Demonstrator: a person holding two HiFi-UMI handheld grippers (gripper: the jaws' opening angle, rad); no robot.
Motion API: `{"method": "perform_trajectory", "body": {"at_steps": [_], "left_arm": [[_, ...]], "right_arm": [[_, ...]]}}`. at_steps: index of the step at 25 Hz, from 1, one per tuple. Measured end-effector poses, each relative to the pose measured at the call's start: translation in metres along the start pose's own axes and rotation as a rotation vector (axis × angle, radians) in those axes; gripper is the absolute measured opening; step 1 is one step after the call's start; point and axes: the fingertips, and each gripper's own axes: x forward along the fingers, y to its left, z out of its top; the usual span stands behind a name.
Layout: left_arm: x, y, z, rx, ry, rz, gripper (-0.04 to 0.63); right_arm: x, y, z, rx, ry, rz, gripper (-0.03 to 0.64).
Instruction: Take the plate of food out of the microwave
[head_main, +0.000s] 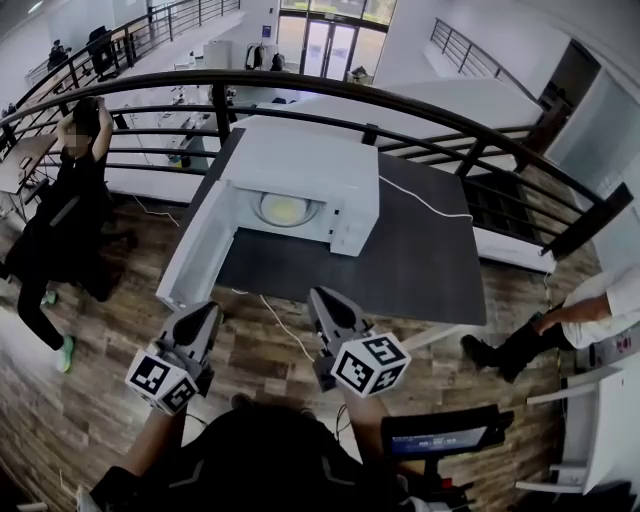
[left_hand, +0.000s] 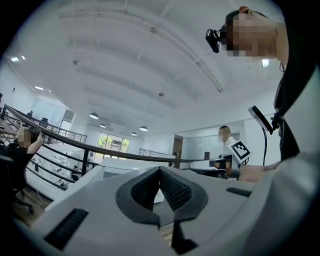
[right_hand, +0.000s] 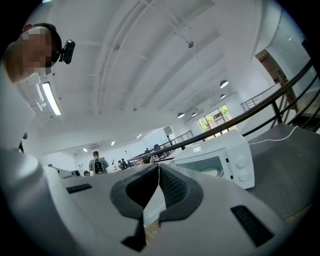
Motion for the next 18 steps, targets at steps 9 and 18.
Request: {"method": "perform_trajectory", "body": {"at_steps": [9,18], "left_arm": [[-0.01,0.043,0.005,-0.022,0.013,-0.088,0.005],[-0.01,0.063,0.008,-0.035,0.015,-0.125,0.005]], "right_arm": [[0.041,0.026,-0.015,0.023,-0.019,-0.064,0.002],[0.069,0.033,-0.029,0.056,-0.009,-0.092,0.002]]}}
